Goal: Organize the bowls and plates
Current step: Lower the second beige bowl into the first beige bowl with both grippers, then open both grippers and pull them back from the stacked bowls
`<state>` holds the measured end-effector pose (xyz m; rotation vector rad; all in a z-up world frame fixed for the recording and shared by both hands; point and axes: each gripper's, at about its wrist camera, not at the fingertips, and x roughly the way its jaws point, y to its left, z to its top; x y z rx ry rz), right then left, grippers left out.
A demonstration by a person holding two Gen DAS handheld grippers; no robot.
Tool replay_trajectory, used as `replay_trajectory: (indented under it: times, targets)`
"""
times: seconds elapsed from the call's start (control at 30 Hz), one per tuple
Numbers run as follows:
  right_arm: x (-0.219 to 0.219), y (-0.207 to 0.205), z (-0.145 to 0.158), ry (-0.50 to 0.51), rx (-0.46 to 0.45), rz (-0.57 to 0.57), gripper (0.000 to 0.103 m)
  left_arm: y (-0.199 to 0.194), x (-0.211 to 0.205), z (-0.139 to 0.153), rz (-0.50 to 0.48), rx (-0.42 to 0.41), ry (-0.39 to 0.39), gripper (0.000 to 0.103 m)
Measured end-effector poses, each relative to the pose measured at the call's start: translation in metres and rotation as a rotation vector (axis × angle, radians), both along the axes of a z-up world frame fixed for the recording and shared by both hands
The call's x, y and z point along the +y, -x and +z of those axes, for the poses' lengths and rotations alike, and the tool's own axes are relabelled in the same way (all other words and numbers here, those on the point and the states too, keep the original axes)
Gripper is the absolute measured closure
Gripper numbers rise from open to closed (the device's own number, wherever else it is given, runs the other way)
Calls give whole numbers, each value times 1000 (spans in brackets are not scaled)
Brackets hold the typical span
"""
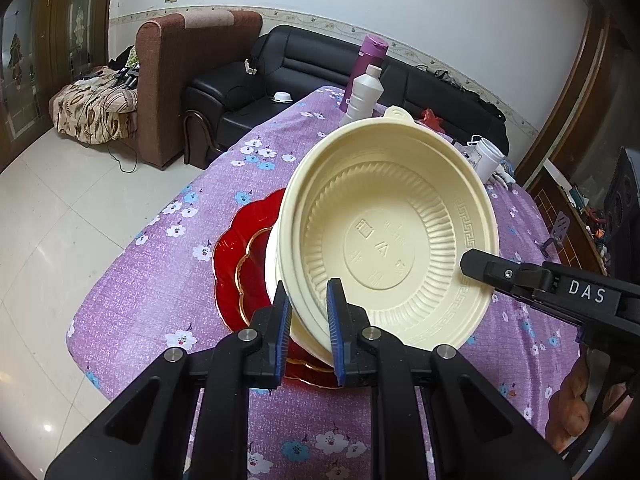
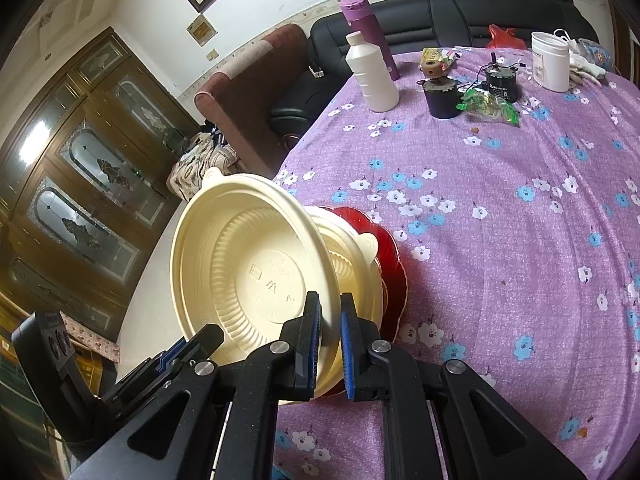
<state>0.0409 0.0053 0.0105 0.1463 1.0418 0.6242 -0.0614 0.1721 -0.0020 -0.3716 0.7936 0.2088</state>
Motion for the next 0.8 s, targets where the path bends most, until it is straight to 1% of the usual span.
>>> replay_trajectory:
  times: [0.17,0.23,0.7,0.8]
  targets:
    - [2,-2,-4,7,11,-2,93,-4,3,-5,3,13,3,88]
    - [2,-3,-4,7,14,-5,92,-5,4,-7,2,17,7,88]
    - [9,-5,-5,26,7,-2,92,-9,4,-7,8,22,6,88]
    - [8,-7,-5,24,13,-6,90,-9,4,-7,6,28,10,88]
